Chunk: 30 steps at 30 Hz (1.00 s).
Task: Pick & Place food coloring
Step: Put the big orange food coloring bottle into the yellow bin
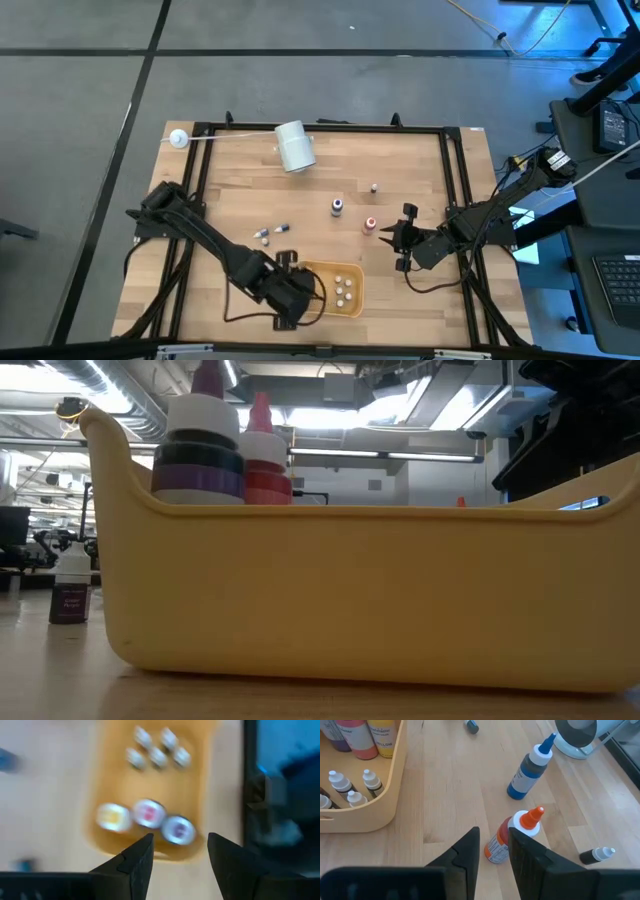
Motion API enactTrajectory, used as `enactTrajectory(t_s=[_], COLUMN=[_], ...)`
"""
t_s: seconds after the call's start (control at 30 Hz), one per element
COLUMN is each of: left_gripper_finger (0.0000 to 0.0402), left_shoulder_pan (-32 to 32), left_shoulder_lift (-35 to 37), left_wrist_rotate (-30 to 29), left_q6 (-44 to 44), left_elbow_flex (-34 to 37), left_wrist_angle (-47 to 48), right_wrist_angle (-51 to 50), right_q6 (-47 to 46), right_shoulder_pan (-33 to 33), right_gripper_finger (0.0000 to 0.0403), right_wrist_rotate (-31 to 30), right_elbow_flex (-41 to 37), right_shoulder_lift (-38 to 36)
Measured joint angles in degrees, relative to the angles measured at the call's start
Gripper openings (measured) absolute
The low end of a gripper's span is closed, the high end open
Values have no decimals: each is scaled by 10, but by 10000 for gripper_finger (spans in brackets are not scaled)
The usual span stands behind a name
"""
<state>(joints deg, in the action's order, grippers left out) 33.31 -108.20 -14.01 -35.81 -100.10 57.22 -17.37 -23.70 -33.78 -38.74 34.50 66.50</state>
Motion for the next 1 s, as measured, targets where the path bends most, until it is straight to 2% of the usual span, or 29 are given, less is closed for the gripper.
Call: enactTrajectory(t_s=[0.1, 0.23, 0.3, 0.4, 0.67, 0.8, 1.0], left_gripper_finger=[180, 181, 182, 181, 180, 182, 178], left_shoulder_pan=[0, -3, -10, -25, -58, -69, -81], left_shoulder_lift=[35, 91, 122, 171, 318, 391, 484], left_wrist_rotate=[-94, -168, -183, -178, -108, -80, -69], left_q6=[10, 7, -1, -4, 77, 124, 181], left_elbow_flex=[17, 69, 109, 184, 403, 516, 670], left_wrist_angle=[4, -5, -27, -88, -355, -508, -707], right_wrist_angle=[0, 0, 0, 0, 0, 0, 7], right_q6=[0, 3, 3, 6, 15, 2, 0], right_shoulder_pan=[0, 0, 0, 0, 0, 0, 0], right_gripper_finger=[104, 104, 104, 104, 110, 145, 214], right_wrist_rotate=[0, 0, 0, -1, 13, 2, -26], right_elbow_flex=[0, 0, 0, 0, 0, 0, 0], right_shoulder_lift=[0, 0, 0, 0, 0, 0, 0])
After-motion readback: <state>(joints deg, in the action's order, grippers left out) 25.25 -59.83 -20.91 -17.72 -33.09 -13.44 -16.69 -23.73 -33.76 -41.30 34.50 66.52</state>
